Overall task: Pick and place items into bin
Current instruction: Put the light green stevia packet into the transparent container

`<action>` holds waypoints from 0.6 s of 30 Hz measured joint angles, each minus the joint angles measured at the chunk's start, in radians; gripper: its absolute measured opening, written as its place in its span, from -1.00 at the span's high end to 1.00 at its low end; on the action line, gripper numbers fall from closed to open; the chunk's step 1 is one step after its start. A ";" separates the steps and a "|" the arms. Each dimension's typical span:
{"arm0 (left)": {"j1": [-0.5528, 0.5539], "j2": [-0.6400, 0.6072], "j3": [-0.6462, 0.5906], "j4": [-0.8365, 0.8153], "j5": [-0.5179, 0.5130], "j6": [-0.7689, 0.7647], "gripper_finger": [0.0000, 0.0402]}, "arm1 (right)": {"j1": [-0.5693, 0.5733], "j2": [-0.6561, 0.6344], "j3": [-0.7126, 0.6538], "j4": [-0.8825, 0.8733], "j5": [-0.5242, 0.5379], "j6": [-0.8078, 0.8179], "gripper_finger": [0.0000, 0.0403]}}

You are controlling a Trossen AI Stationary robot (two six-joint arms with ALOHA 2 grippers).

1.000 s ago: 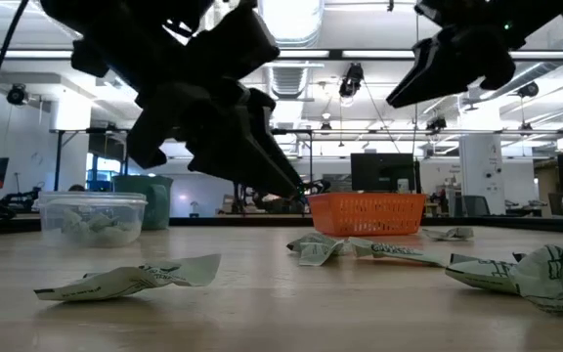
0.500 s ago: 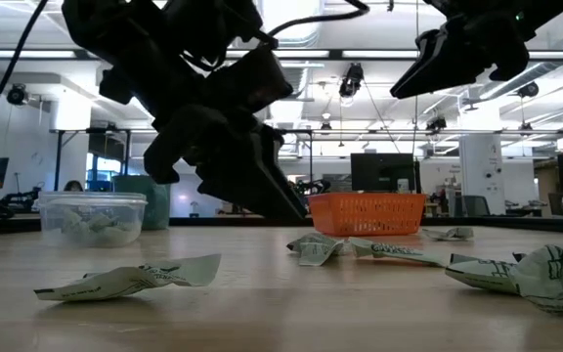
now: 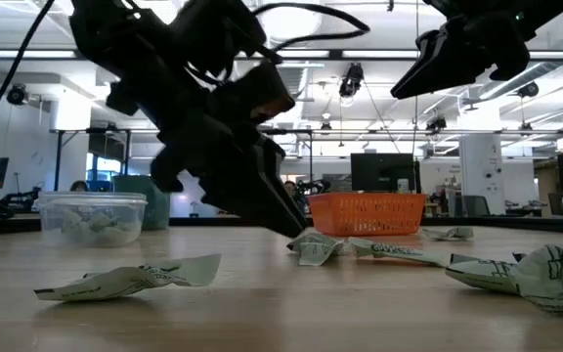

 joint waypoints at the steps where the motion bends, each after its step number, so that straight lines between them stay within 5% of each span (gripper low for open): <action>1: 0.002 0.015 0.010 0.003 0.009 0.000 0.42 | 0.000 0.000 0.000 0.001 0.000 0.000 0.51; 13: 0.013 0.035 0.031 -0.043 0.019 0.000 0.43 | 0.000 0.000 -0.002 -0.021 0.000 0.005 0.57; 18: 0.012 0.034 0.031 -0.045 0.023 0.001 0.62 | 0.000 0.000 -0.002 -0.021 0.000 0.008 0.58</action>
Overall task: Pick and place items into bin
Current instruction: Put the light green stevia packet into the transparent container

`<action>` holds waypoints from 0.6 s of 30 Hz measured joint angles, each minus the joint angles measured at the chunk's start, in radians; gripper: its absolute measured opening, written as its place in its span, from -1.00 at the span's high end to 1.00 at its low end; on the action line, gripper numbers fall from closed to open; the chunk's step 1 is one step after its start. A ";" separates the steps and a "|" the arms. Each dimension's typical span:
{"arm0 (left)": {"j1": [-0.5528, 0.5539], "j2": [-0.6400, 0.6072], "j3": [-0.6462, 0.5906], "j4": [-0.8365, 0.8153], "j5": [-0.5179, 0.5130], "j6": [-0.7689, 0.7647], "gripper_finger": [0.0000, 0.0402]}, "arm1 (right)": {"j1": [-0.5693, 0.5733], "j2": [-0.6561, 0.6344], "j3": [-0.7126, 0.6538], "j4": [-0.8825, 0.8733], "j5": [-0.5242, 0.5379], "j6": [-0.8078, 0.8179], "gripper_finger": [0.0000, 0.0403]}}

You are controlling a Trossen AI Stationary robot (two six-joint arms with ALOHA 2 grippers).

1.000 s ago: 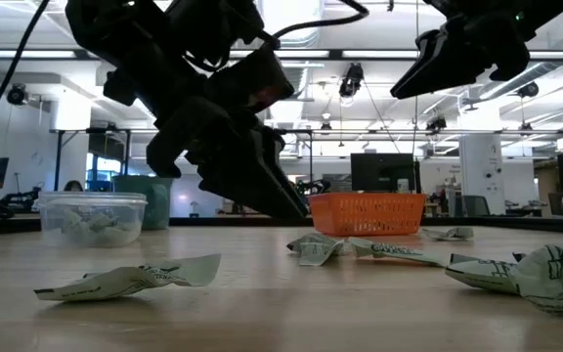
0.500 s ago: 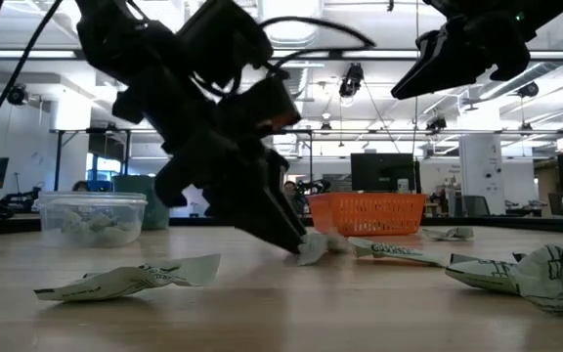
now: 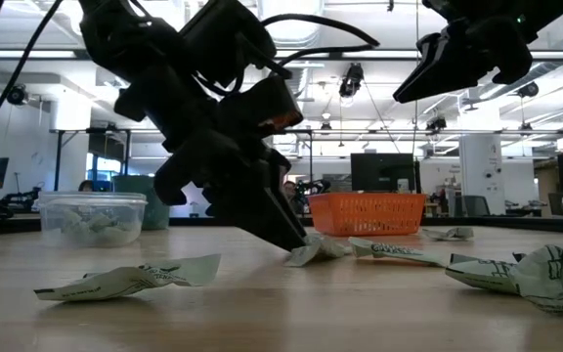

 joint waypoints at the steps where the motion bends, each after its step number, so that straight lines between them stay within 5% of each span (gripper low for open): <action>1: 0.000 0.000 0.000 -0.001 0.002 0.004 0.67 | 0.000 0.000 0.000 0.000 0.000 0.000 0.58; 7: 0.000 -0.001 -0.001 -0.005 0.015 0.054 0.97 | 0.000 0.000 0.000 0.000 0.000 0.000 0.58; 18: 0.002 -0.050 -0.005 -0.063 -0.047 0.089 1.00 | 0.000 0.001 -0.001 -0.008 0.000 0.000 0.58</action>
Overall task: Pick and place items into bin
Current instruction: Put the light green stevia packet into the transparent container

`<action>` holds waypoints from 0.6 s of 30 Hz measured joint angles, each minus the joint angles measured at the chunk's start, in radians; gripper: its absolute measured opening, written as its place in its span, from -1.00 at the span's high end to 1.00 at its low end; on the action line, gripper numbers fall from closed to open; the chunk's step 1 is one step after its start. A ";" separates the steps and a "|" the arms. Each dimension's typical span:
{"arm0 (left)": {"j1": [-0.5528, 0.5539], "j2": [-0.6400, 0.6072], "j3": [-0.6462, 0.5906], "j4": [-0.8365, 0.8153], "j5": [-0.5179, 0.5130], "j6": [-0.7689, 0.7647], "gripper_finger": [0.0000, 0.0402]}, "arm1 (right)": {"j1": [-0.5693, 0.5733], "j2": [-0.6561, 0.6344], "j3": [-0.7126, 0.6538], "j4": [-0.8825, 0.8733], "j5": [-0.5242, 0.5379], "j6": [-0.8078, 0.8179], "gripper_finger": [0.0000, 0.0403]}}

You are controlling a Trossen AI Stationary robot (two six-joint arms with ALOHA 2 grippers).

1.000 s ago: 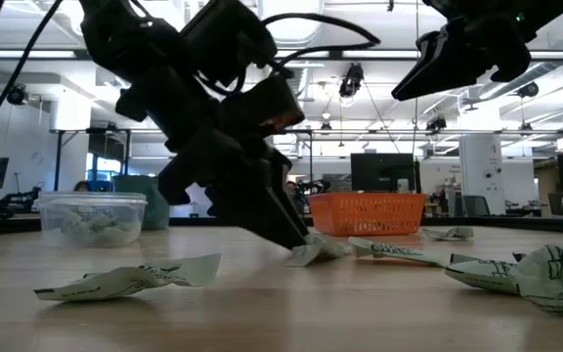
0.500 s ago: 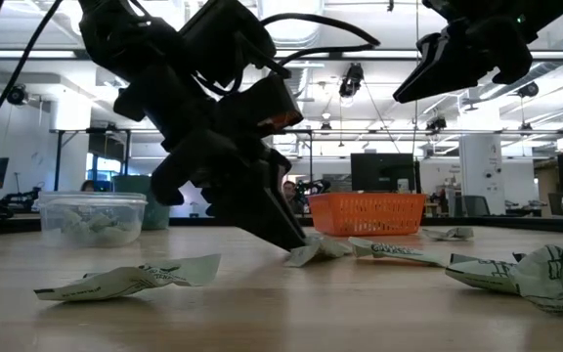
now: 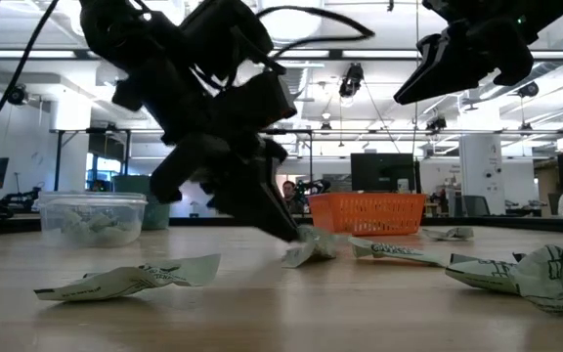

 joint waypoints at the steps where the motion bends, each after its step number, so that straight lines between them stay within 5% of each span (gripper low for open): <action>1: 0.000 -0.010 0.000 -0.005 -0.014 -0.001 1.00 | 0.000 0.000 0.000 -0.001 0.000 0.000 0.58; 18: -0.047 -0.192 -0.029 -0.268 -0.274 -0.065 1.00 | -0.001 0.007 -0.002 -0.027 0.000 0.012 0.64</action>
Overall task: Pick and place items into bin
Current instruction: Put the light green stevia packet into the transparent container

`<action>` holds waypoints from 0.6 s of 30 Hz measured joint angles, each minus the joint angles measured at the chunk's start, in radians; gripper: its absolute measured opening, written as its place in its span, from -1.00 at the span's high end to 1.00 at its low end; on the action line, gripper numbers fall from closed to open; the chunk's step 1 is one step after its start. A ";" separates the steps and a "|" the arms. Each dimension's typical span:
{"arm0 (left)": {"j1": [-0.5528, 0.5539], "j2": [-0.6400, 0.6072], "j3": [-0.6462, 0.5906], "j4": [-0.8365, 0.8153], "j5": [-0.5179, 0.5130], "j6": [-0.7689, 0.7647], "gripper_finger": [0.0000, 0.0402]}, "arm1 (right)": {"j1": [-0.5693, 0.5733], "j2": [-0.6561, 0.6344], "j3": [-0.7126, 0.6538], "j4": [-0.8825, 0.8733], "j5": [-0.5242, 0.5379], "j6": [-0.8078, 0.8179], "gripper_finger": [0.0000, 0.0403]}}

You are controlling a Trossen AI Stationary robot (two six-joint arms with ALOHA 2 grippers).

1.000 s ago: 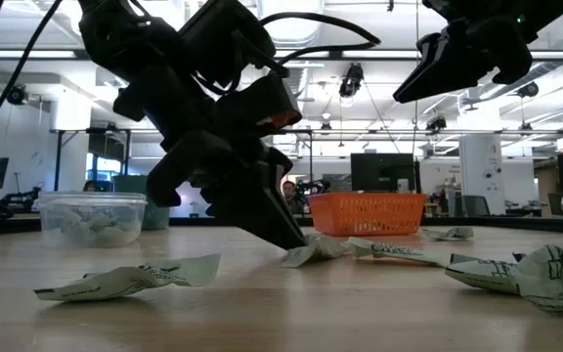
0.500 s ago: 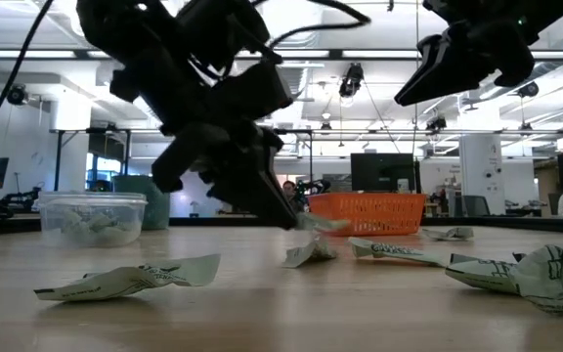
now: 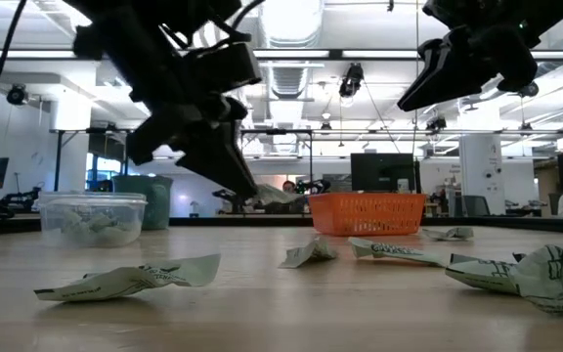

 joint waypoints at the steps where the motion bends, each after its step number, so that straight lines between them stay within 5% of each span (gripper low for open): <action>1: -0.004 -0.009 -0.001 -0.016 -0.015 -0.012 1.00 | 0.000 0.000 0.000 0.001 0.000 0.003 0.63; 18: -0.079 -0.235 -0.117 -0.295 -0.246 -0.303 1.00 | 0.001 0.000 -0.005 -0.017 0.000 0.014 0.64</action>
